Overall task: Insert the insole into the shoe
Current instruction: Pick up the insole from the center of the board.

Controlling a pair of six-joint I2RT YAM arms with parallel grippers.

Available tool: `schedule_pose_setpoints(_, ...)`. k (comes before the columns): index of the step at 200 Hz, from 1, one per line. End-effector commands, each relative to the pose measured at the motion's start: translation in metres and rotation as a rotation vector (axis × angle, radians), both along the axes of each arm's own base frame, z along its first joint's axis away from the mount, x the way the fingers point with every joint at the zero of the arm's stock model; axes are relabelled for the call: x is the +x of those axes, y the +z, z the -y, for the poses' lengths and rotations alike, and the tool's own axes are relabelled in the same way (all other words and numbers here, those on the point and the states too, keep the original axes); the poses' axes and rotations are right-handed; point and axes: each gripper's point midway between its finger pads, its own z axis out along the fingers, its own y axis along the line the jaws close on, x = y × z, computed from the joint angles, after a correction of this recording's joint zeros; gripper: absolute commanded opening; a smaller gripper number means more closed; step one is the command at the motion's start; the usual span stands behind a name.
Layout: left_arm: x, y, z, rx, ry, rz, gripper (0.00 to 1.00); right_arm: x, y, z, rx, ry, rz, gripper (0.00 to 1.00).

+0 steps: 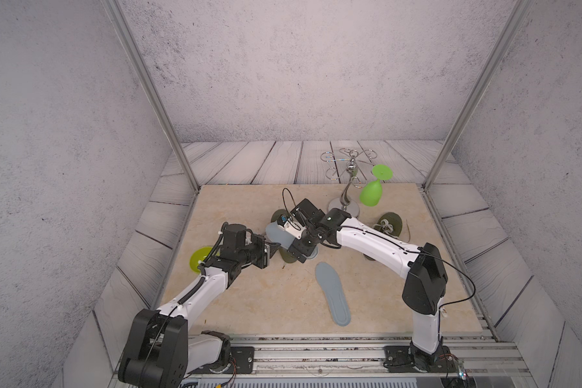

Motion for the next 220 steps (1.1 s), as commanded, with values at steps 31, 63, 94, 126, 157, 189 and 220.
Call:
schedule_pose_setpoints(31,-0.001,0.002,-0.001,-0.033,0.012,-0.009,0.00,0.002,-0.017,-0.002,-0.060,0.005,-0.017,0.93)
schedule_pose_setpoints(63,0.000,0.002,-0.001,-0.033,0.010,-0.006,0.00,0.002,-0.020,-0.003,-0.064,0.006,-0.023,0.93)
schedule_pose_setpoints(94,-0.001,0.001,-0.001,-0.034,0.011,-0.008,0.00,0.003,-0.021,-0.003,-0.072,0.004,-0.026,0.95)
schedule_pose_setpoints(126,-0.001,0.000,-0.001,-0.037,0.013,-0.011,0.00,0.003,-0.021,-0.001,-0.084,0.007,-0.027,0.86)
schedule_pose_setpoints(157,0.000,-0.001,-0.001,-0.032,0.011,-0.007,0.00,0.001,-0.015,0.000,-0.071,0.003,-0.028,0.72)
schedule_pose_setpoints(189,0.003,0.005,0.001,-0.018,-0.017,0.017,0.21,0.000,-0.018,0.003,-0.087,-0.004,-0.035,0.62)
schedule_pose_setpoints(220,0.002,0.013,-0.006,0.075,-0.074,0.044,0.37,0.002,-0.018,0.009,-0.103,-0.042,-0.029,0.59)
